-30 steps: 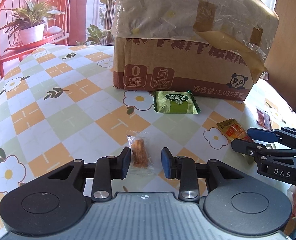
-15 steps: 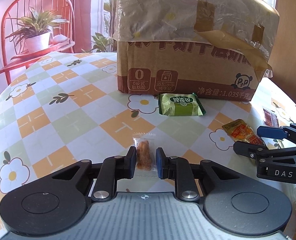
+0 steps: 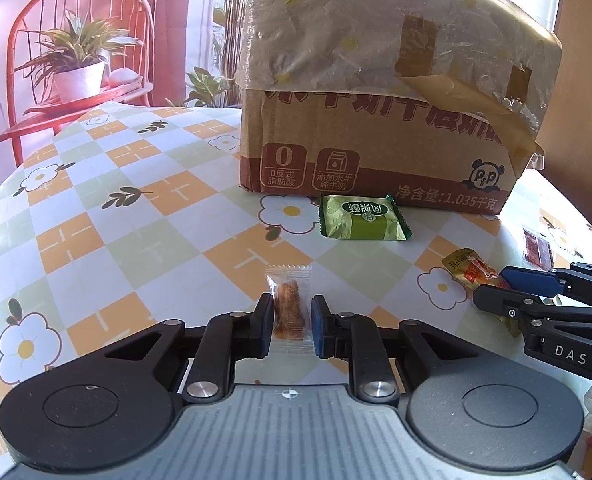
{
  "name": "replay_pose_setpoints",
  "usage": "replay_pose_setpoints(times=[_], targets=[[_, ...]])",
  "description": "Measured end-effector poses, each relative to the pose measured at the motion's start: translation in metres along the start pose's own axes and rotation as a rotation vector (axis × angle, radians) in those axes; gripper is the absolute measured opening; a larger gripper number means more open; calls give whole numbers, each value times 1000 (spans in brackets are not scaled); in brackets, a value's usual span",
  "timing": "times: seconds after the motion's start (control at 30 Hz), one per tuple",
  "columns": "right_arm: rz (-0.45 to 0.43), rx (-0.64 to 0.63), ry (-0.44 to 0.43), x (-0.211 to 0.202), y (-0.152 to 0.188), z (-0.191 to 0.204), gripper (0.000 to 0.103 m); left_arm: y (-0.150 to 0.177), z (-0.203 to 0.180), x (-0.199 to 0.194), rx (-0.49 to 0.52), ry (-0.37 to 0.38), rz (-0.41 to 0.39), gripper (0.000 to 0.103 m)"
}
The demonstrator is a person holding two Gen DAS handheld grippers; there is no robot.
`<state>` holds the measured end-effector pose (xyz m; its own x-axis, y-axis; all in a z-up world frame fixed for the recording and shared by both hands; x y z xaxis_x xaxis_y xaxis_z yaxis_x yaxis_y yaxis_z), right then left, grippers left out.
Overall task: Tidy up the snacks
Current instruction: 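Lift the pastry packet and spicy bag and carry them over the box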
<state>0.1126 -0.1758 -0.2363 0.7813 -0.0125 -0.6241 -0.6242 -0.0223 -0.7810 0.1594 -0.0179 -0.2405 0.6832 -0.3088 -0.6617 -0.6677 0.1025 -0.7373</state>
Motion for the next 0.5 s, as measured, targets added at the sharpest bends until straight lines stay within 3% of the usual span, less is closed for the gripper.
replay_pose_setpoints(times=[0.5], targets=[[-51, 30, -4, -18, -7, -3, 35, -20, -6, -22, 46, -4, -84, 21]])
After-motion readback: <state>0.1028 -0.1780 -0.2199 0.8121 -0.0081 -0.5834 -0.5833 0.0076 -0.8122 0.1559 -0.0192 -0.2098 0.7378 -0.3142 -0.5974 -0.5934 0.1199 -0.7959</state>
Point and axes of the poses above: each gripper's, at about its wrist camera, not at the fingertips, and x roughly the way its jaws point, z to its left, y to its underside, the point moved 6 cm from there along x, roughly the way its jaws point, and after that the axes turned 4 degrees about y, right-handed, at the moved point
